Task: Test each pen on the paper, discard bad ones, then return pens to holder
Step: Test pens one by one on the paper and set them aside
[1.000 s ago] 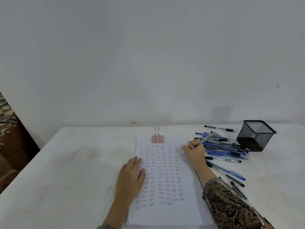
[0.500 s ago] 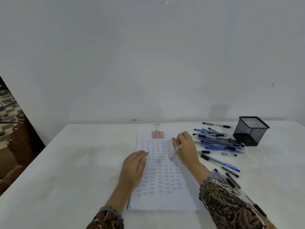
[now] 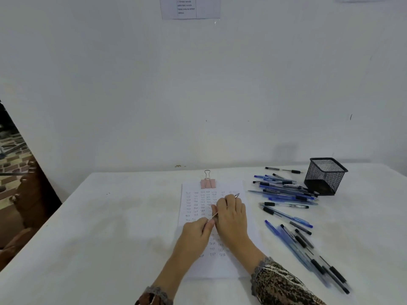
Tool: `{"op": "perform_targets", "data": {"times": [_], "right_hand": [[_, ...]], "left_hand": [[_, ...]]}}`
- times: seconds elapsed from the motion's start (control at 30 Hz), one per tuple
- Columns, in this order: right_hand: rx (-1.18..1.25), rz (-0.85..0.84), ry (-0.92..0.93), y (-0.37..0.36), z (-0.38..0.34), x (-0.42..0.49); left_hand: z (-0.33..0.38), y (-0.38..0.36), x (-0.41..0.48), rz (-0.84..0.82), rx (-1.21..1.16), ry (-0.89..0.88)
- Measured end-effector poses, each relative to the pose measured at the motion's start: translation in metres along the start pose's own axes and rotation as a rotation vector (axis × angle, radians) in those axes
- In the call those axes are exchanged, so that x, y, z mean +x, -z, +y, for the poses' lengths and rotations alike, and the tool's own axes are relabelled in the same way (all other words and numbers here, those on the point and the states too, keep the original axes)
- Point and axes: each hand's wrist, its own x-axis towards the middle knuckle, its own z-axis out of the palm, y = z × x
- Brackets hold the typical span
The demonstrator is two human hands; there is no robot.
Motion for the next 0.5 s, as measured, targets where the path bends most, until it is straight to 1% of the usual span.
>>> {"op": "perform_targets", "data": {"times": [0.13, 0.23, 0.27, 0.37, 0.43, 0.5], "right_hand": [[0.021, -0.026, -0.054, 0.007, 0.001, -0.002], [0.035, -0.045, -0.087, 0.009, 0.007, -0.001], [0.062, -0.06, -0.089, 0.011, 0.009, 0.0], [0.136, -0.155, -0.112, 0.016, 0.015, 0.009], [0.233, -0.213, -0.208, 0.021, 0.019, 0.014], [0.428, -0.238, -0.376, 0.031, 0.023, 0.022]], "left_hand": [[0.008, -0.001, 0.003, 0.002, 0.024, 0.066], [0.013, 0.0, 0.002, -0.031, 0.074, 0.106], [0.015, 0.001, 0.0, -0.04, 0.052, 0.105], [0.023, 0.006, -0.003, -0.023, -0.125, 0.089], [0.025, 0.008, -0.005, -0.024, -0.204, 0.081], [0.021, 0.009, -0.006, -0.012, -0.215, 0.066]]}}
